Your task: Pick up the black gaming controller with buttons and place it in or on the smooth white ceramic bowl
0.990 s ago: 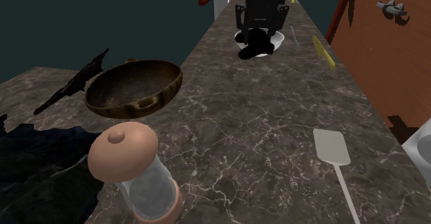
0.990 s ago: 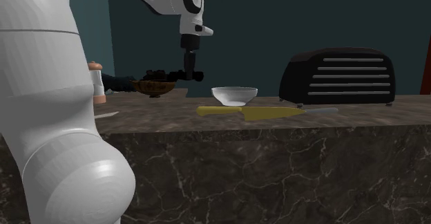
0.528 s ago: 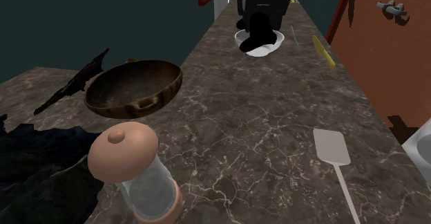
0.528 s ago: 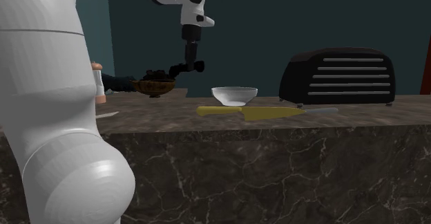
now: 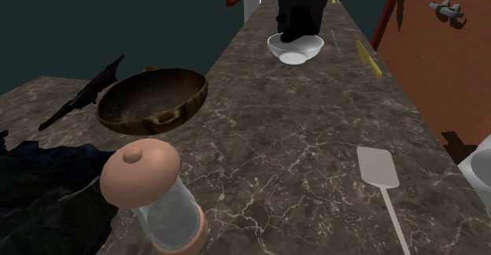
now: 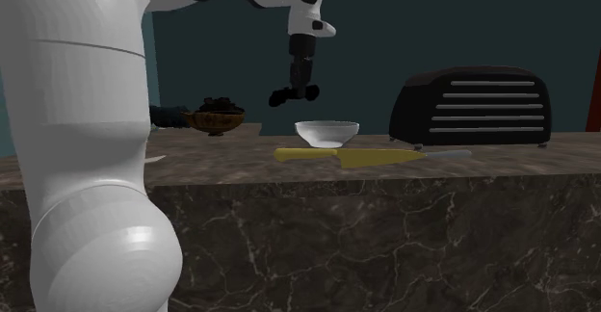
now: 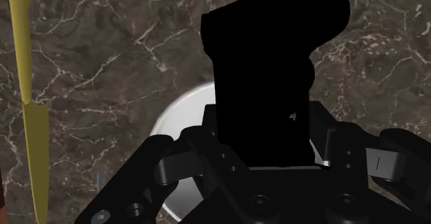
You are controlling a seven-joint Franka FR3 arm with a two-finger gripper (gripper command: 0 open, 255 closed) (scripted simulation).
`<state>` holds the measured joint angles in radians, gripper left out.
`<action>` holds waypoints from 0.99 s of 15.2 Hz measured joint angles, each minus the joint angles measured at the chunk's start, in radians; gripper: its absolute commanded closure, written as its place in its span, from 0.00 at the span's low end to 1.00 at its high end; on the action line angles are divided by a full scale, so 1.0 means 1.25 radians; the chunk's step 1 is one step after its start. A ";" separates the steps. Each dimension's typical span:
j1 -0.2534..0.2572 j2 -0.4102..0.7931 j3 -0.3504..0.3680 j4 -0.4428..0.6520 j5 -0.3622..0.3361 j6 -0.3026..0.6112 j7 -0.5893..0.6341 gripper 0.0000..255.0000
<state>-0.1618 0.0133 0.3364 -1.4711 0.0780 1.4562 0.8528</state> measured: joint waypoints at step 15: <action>-0.050 0.109 -0.044 0.057 -0.033 0.041 -0.101 1.00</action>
<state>-0.2238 0.1501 0.2814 -1.4001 0.0362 1.5068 0.7262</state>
